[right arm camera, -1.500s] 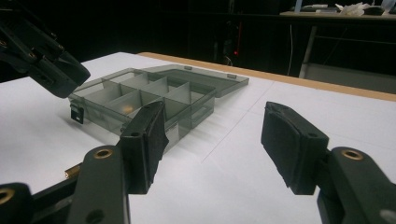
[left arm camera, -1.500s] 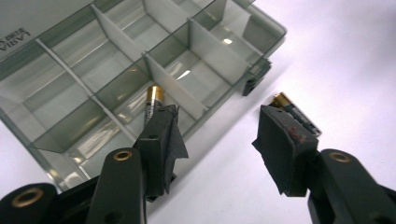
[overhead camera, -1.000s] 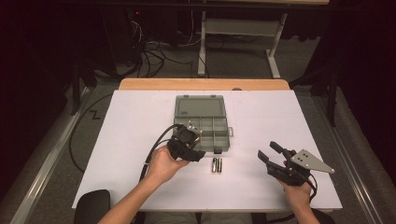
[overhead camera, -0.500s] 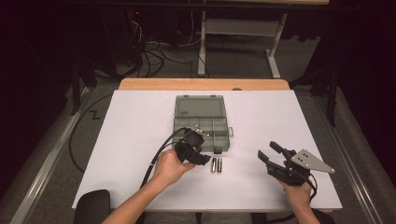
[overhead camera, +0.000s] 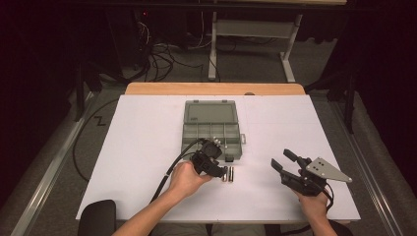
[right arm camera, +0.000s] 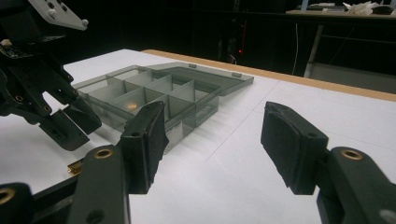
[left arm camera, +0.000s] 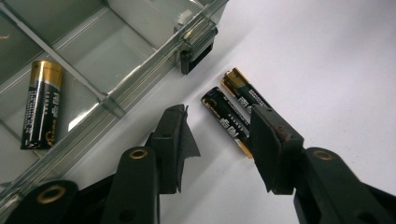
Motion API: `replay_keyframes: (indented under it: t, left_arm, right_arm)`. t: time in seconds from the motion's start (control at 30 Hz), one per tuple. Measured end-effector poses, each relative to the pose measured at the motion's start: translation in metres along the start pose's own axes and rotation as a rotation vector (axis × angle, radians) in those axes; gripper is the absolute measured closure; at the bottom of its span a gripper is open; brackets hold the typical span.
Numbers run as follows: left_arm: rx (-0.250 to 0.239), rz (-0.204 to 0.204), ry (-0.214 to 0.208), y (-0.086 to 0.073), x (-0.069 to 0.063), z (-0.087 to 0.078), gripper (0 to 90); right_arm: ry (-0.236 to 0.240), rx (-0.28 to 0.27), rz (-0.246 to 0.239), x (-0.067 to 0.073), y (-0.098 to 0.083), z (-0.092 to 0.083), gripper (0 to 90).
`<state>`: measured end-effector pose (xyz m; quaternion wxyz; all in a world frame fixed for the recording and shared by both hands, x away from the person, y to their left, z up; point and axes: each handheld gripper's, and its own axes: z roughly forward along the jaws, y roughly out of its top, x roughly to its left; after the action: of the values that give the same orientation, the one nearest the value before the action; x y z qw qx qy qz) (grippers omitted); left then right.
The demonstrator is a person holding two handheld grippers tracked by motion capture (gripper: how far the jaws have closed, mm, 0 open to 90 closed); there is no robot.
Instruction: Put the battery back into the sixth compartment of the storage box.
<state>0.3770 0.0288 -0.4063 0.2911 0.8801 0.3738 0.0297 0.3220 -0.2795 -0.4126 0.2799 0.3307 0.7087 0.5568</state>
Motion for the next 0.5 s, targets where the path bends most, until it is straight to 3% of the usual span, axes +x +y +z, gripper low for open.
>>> replay_keyframes:
  t: [0.5]
  left_arm:
    - [0.013, -0.005, -0.024, 0.006, -0.003, 0.012, 60.3]
  right_arm:
    - [0.001, 0.005, -0.002, 0.0, 0.0, 0.0, 42.2]
